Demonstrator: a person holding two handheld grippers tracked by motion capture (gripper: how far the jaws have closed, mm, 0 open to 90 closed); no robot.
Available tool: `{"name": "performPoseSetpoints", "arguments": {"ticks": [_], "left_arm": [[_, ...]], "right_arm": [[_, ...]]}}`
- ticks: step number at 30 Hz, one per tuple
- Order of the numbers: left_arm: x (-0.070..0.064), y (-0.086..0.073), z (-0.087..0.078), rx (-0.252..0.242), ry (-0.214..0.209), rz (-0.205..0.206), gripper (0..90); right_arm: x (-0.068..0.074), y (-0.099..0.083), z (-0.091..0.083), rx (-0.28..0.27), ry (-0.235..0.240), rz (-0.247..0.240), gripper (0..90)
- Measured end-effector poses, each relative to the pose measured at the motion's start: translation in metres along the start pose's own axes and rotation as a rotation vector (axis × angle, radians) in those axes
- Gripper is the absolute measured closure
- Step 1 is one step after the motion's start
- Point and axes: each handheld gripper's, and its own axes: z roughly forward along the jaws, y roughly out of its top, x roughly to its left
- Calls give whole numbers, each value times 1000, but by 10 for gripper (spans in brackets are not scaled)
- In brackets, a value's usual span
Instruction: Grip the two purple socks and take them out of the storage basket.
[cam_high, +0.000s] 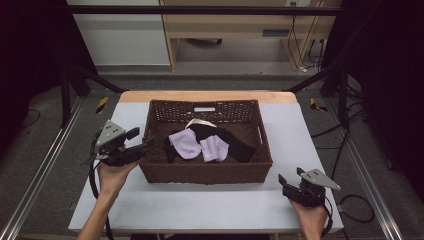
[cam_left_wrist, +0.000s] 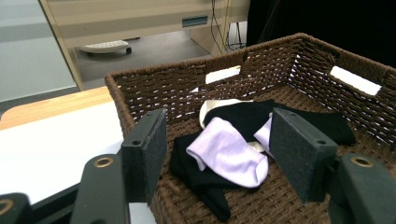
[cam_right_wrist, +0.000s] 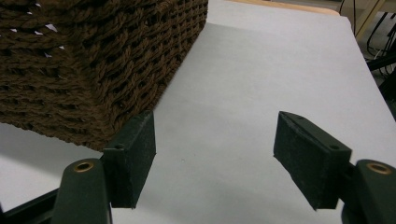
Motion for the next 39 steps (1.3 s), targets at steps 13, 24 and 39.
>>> {"name": "performPoseSetpoints", "arguments": {"ticks": [13,24,39], "left_arm": [[-6,18,41,25,21,15,376],[-8,24,78,52,44,55,382],[-9,20,132,206,85,115,378]], "right_arm": [[0,0,1,2,2,-4,296],[0,1,2,5,5,-6,298],[-2,1,2,5,5,-9,300]]}}
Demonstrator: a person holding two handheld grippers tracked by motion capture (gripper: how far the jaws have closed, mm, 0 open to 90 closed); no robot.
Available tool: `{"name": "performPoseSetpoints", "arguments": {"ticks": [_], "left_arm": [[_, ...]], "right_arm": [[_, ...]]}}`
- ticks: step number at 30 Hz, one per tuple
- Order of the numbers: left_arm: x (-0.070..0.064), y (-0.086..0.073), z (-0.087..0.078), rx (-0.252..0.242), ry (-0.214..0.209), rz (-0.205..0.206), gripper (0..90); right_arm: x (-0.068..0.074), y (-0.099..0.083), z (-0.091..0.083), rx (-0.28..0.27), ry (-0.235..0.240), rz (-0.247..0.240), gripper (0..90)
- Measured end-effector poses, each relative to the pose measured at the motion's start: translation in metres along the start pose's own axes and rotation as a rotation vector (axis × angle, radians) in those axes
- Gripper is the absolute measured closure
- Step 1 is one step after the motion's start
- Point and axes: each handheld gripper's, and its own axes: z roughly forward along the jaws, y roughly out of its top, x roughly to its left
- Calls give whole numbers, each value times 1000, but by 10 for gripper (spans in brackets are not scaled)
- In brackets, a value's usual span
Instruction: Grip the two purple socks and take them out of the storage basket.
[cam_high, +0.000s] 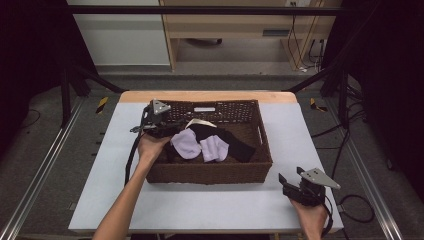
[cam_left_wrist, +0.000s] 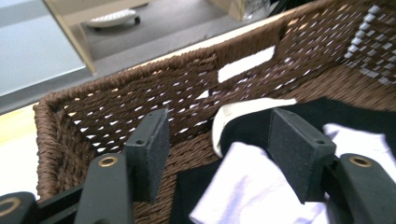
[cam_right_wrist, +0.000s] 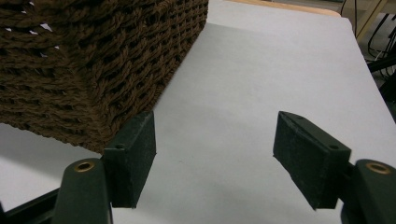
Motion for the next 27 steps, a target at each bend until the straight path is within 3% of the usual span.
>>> {"name": "performPoseSetpoints", "arguments": {"ticks": [5,9,15,18,27], "left_arm": [[-2,3,10,30,2,46,387],[-1,2,21,53,-21,29,398],[-3,1,35,104,-3,49,413],[-5,-2,41,158,6,62,432],[-7,-8,51,245,-38,55,445]], "right_arm": [[0,0,0,0,0,-3,301],[0,0,0,-1,3,-5,302],[0,0,1,-2,3,-12,302],[0,0,1,0,1,-13,302],[1,-1,2,9,2,-18,302]]}}
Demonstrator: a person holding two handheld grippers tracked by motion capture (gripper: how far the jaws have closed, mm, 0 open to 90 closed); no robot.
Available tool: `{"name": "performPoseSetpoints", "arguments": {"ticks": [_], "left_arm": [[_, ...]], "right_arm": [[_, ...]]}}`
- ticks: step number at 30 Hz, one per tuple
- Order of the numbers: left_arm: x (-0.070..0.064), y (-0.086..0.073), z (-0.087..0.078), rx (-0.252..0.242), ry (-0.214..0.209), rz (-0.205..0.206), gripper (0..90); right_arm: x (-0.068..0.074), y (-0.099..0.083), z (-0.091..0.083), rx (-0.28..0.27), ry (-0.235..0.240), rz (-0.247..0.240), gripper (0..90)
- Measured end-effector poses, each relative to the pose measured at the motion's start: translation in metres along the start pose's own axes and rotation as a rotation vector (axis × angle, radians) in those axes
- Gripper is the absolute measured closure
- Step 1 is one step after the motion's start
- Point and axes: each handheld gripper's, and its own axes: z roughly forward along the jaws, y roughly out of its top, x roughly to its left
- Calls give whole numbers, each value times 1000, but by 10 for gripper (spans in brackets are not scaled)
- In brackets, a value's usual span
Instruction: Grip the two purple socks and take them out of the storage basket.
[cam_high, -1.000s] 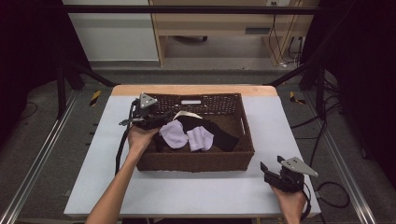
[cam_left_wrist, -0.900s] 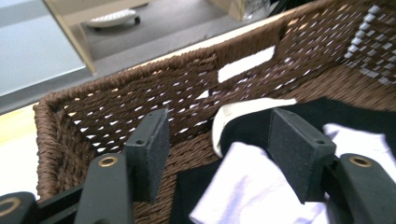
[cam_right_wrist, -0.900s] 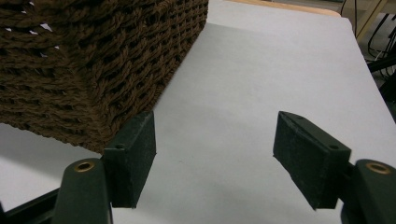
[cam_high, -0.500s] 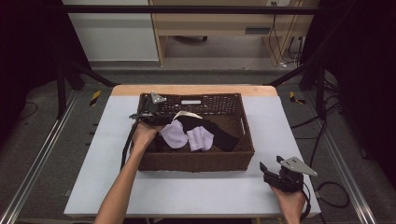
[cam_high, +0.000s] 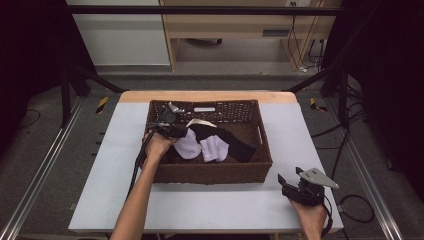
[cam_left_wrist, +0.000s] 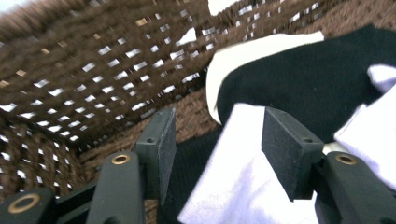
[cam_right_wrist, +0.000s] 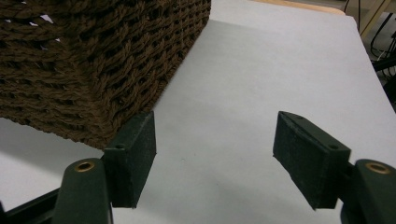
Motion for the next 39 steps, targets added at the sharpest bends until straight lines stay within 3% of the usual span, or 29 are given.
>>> {"name": "performPoseSetpoints", "arguments": {"ticks": [5,13,15,20,24,28,31,34,39], "left_arm": [[1,-1,5,40,-37,-13,472],[-3,-4,11,118,-51,35,495],[-2,-4,12,134,-51,30,524],[1,-4,14,189,-79,-18,693],[1,-4,11,198,-96,-35,813],[2,-2,2,136,-115,-36,828],[1,0,-9,42,-144,-42,830],[-1,3,-21,-22,-130,-14,832],[0,4,-43,-132,-106,-16,833]], "right_arm": [[0,0,0,1,1,7,299],[0,0,0,6,2,3,297],[0,0,0,7,2,2,297],[0,0,0,6,0,1,297],[0,0,0,8,-2,0,298],[0,0,0,7,-5,2,298],[0,0,0,9,-5,5,300],[0,0,0,9,-10,3,300],[-1,0,0,10,-14,3,302]]}}
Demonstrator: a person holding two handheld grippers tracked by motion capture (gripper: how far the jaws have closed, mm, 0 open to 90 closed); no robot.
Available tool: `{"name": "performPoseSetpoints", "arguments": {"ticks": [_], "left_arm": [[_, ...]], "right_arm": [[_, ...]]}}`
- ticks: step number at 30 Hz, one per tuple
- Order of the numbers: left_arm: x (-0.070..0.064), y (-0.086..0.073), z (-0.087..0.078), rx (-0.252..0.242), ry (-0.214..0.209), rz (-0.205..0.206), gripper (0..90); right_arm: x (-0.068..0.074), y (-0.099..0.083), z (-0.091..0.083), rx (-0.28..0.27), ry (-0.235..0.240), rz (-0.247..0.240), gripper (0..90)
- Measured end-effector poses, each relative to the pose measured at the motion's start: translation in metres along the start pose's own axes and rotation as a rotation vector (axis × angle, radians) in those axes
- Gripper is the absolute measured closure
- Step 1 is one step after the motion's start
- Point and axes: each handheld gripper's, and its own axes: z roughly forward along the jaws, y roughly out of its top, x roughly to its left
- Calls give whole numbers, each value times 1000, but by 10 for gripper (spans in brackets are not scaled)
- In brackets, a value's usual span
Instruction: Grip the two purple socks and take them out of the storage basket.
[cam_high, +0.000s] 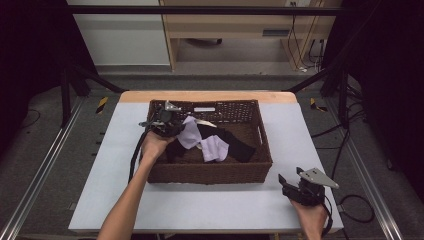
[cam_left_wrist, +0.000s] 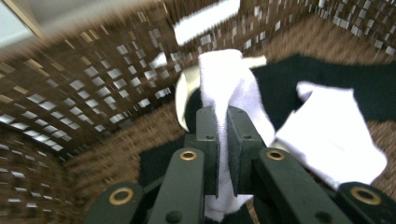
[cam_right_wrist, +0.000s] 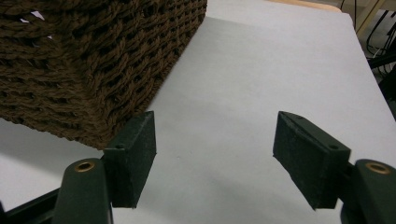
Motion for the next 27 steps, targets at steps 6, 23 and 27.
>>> {"name": "performPoseSetpoints", "arguments": {"ticks": [6,23,27], "left_arm": [[-2,3,-32,-159,-56,-37,832],[-24,-13,-104,-363,-103,-13,832],[-32,-18,-119,-387,-109,16,833]], "right_arm": [[-2,0,-1,-4,-4,4,303],[-5,-2,-5,-4,-6,28,329],[-5,-2,-6,-2,-8,30,331]]}}
